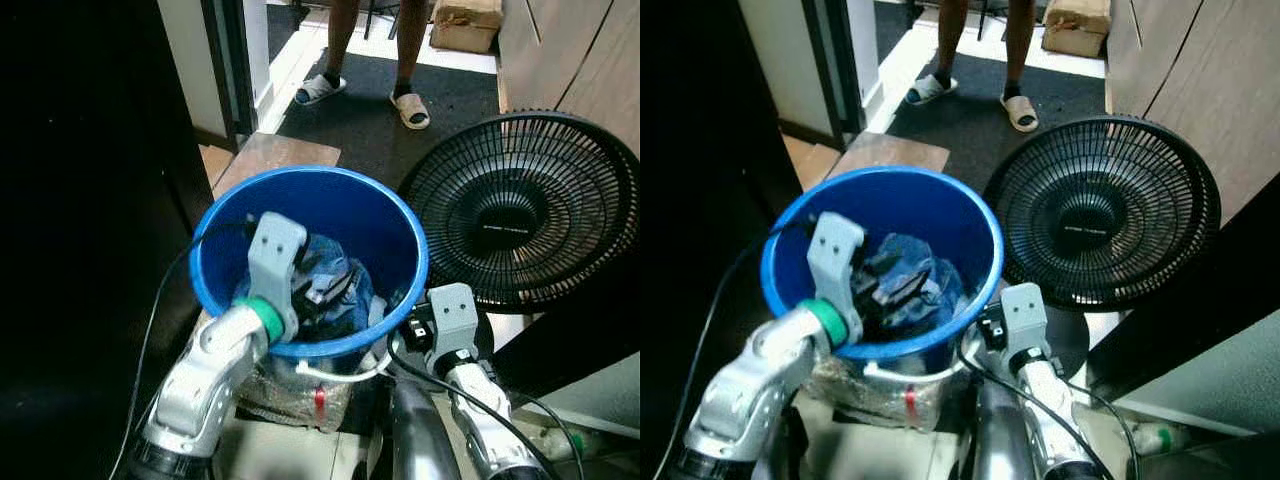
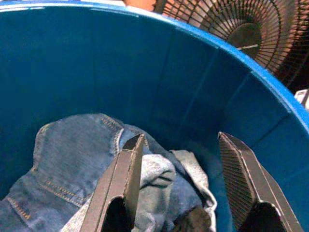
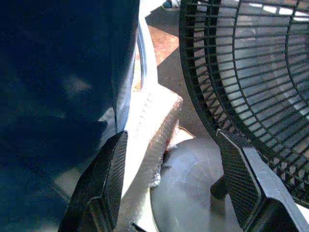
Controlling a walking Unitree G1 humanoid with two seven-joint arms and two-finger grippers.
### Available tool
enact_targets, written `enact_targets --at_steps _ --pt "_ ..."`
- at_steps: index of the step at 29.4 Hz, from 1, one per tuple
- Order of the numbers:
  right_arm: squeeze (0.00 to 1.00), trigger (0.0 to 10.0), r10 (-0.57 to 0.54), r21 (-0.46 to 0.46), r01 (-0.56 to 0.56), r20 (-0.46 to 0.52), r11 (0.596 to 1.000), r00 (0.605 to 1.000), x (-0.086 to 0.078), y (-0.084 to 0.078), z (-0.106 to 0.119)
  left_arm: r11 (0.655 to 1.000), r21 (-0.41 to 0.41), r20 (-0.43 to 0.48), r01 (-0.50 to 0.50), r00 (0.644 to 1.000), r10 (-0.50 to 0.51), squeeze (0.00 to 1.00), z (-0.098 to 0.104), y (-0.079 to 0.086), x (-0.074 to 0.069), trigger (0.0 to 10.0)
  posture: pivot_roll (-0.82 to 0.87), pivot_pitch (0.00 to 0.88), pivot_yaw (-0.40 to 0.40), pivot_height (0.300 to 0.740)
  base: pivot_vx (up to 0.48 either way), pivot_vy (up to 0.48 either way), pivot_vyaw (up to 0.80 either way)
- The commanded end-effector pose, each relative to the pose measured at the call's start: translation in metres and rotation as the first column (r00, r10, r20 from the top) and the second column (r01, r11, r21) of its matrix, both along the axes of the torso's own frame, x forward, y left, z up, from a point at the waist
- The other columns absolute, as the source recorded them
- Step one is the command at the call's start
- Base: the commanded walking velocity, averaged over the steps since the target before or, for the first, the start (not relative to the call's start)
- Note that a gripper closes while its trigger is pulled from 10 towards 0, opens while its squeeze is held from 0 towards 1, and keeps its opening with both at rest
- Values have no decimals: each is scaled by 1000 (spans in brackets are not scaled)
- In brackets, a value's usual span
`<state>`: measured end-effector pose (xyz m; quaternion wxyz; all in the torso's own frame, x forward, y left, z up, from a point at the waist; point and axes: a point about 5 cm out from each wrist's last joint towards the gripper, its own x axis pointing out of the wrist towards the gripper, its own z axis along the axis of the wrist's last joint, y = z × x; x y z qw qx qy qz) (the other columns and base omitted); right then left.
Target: Clothes washing
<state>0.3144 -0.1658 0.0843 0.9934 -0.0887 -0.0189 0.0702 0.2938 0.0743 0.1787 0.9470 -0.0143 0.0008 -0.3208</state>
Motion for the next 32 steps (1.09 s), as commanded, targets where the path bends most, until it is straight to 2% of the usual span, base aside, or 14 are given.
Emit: enact_targets --at_steps 1,5,6,7,8,9,18,19,20,21,25,26,27,32 --pt "0 10000 3 3 -3 -6 1000 1000 -2 1 -3 999 31 -130 -29 991 33 0 -26 4 -4 10000 42 191 19 492 0 0 0" --pt "0 10000 2 1 -2 -10 1000 1000 -3 0 -4 996 36 -250 -85 964 91 0 -43 10 -4 10000 46 189 17 492 0 0 0" --pt "0 10000 2 1 -2 -10 1000 1000 -3 0 -4 994 38 -280 -102 954 108 118 -47 11 -3 10000 46 189 17 492 0 0 0" --pt "0 10000 2 1 -2 -10 1000 1000 -3 0 -4 994 38 -280 -102 954 108 118 -47 11 -3 10000 46 189 17 492 0 0 0" --pt "0 10000 4 1 -4 -10 1000 1000 -2 1 -4 990 37 -328 -137 934 142 992 -54 15 -1 10000 46 188 16 492 0 0 0" --pt "0 10000 6 1 -6 -10 1000 1000 -2 2 -4 984 45 -366 -170 914 175 1000 -61 19 1 10000 46 187 15 492 0 0 0" --pt "0 10000 13 -4 -13 -11 1000 1000 0 2 -3 971 42 -438 -235 869 229 1000 -76 29 10 10000 44 179 9 492 0 0 0" --pt "0 10000 13 -5 -13 -11 1000 1000 0 2 -3 965 52 -462 -256 851 251 1000 -82 31 12 10000 44 177 10 492 0 0 0" --pt "0 10000 13 -5 -13 -11 1000 1000 0 2 -3 965 52 -462 -256 851 251 1000 -82 31 12 10000 44 177 10 492 0 0 0" --pt "0 10000 11 -6 -12 -10 1000 1000 0 2 -3 948 76 -505 -308 808 303 1000 -92 36 16 10000 41 176 10 492 0 0 0" --pt "0 10000 11 -7 -11 -9 1000 1000 0 2 -2 943 87 -514 -321 796 319 1000 -95 38 17 10000 37 172 12 492 0 0 0" --pt "0 10000 10 -7 -10 -9 1000 1000 0 1 -2 939 99 -518 -331 788 332 0 -96 39 18 10000 36 171 11 492 0 0 0" --pt "0 10000 10 -8 -10 -8 1000 1000 0 1 -2 938 102 -523 -333 784 335 0 -98 40 19 0 35 169 12 492 0 0 0" --pt "0 10000 8 -9 -8 -6 1000 1000 1 1 -2 936 104 -515 -337 786 341 0 -98 39 20 0 35 168 12 492 0 0 0"
